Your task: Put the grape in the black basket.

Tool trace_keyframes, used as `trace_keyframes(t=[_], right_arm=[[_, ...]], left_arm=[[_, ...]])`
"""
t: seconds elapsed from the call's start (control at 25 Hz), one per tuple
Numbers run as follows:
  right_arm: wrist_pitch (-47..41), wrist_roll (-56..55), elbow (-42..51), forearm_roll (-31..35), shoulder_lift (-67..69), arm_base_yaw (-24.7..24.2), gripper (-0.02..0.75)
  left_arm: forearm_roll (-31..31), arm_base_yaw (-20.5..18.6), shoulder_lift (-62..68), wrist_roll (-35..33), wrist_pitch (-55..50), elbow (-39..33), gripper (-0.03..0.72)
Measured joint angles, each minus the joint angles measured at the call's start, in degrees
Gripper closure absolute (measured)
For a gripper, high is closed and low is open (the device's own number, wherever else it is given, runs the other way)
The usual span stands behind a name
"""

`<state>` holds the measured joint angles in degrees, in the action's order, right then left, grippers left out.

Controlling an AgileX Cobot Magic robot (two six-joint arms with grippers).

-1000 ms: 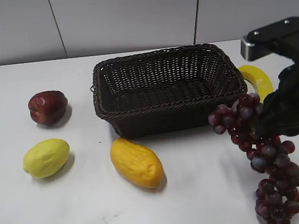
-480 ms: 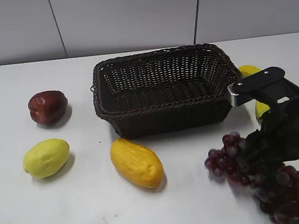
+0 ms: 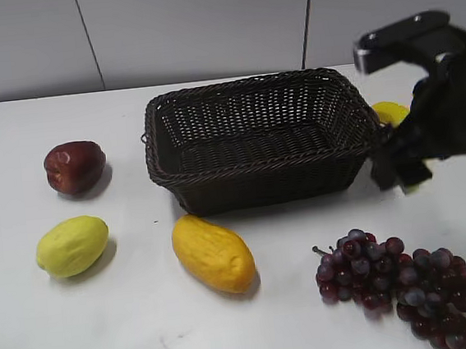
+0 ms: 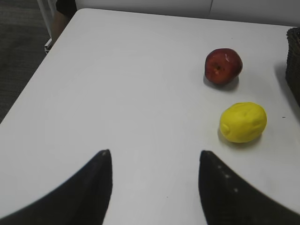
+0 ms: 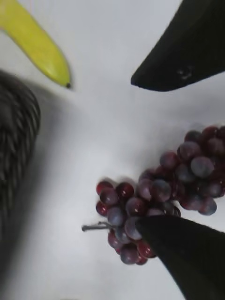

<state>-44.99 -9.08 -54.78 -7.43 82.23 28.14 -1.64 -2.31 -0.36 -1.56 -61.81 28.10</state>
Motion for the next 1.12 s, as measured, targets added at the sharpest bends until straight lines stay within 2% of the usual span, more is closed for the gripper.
trace_keyframes(t=[0.24, 0.52, 0.72, 0.92, 1.12], right_arm=[[-12.31, 5.13, -11.8, -0.23, -0.17, -10.73, 0.133], [-23.19, 13.61, -12.87, 6.94, -0.86, -23.64, 0.143], [-23.86, 15.8, -10.07, 14.03, -7.58, -25.06, 0.143], [-22.67, 15.91, 0.49, 14.45, -20.24, -25.17, 0.143], [-16.69, 16.91, 13.69, 13.13, -35.88, -25.17, 0.143]], left_arm=[[0.0, 0.0, 0.0, 0.0, 0.0, 0.0, 0.136], [0.0, 0.0, 0.0, 0.0, 0.0, 0.0, 0.136], [0.0, 0.0, 0.0, 0.0, 0.0, 0.0, 0.136], [0.0, 0.0, 0.0, 0.0, 0.0, 0.0, 0.136], [0.0, 0.0, 0.0, 0.0, 0.0, 0.0, 0.136]])
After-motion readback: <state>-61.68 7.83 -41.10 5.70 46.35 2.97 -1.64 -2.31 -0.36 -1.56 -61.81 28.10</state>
